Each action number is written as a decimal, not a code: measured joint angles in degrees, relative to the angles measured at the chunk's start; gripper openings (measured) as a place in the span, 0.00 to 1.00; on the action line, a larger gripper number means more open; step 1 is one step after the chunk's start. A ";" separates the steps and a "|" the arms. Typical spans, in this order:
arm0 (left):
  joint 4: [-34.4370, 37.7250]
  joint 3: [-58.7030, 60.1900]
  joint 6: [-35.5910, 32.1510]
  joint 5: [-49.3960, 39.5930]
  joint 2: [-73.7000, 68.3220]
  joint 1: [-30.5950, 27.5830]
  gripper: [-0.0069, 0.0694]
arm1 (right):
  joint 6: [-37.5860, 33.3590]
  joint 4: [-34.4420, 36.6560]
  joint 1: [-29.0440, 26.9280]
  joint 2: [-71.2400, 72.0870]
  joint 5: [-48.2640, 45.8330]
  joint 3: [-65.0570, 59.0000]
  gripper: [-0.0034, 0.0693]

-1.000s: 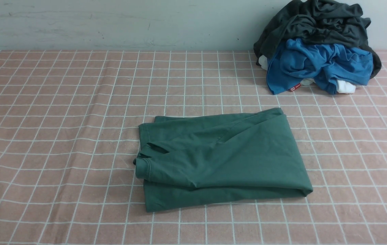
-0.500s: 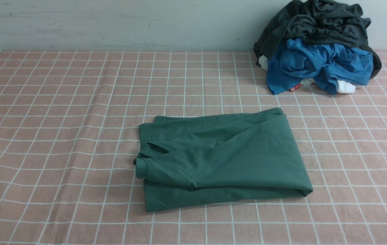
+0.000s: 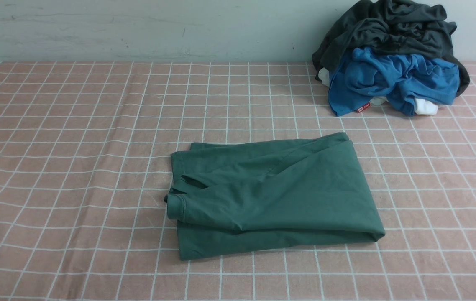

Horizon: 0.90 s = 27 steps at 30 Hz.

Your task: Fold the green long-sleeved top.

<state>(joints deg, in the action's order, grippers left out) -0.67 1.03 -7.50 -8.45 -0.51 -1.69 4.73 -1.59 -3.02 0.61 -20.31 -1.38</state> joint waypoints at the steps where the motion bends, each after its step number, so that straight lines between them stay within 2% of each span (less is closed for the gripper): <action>1: -0.05 0.26 0.00 -0.75 0.57 -0.01 0.09 | 0.00 0.00 0.00 0.00 0.00 0.00 0.03; 6: 2.05 0.50 0.00 -9.54 1.12 -0.01 0.09 | 0.00 0.06 0.00 0.00 -0.07 0.00 0.03; 9: 2.84 0.22 0.00 -10.76 1.12 -0.01 0.09 | 0.00 0.06 0.00 0.00 -0.07 0.00 0.03; 27: 3.12 0.17 0.00 -11.05 1.12 -0.01 0.09 | 0.00 0.06 0.00 0.00 -0.07 0.00 0.03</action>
<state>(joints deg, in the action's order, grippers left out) 2.45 1.20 -7.50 -19.50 0.60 -1.70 4.73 -1.53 -3.02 0.61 -20.38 -1.38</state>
